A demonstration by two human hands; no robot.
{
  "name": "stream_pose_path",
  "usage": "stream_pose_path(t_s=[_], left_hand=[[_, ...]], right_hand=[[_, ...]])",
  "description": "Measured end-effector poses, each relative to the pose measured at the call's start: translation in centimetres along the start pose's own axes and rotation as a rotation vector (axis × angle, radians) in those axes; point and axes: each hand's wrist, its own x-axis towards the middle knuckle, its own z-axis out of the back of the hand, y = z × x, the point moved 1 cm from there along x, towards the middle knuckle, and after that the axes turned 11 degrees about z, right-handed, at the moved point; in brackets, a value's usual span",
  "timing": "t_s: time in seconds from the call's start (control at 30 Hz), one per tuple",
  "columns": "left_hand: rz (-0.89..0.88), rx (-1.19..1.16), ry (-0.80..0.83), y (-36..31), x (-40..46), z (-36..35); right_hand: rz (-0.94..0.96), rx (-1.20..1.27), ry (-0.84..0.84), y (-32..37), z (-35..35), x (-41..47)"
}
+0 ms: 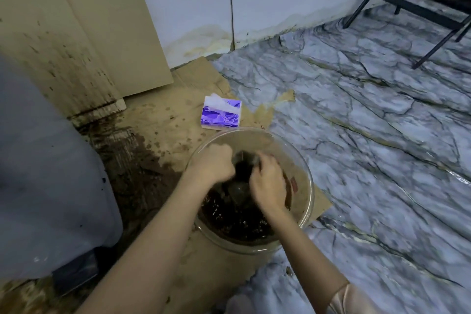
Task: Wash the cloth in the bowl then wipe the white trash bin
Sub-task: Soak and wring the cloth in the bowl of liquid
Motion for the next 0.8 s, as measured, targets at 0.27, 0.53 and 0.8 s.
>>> stream_pose_path(t_s=[0.27, 0.53, 0.8], left_hand=[[-0.063, 0.343, 0.4, 2.1, 1.0, -8.5], [-0.218, -0.495, 0.119, 2.2, 2.1, -5.0], [-0.229, -1.056, -0.136, 1.5, 0.7, -4.7]], right_hand=[[-0.094, -0.311, 0.79, -2.8, -3.9, -2.7], [-0.092, 0.161, 0.096, 4.1, 1.8, 0.2], [-0.132, 1.313, -0.111, 10.2, 12.5, 1.8]])
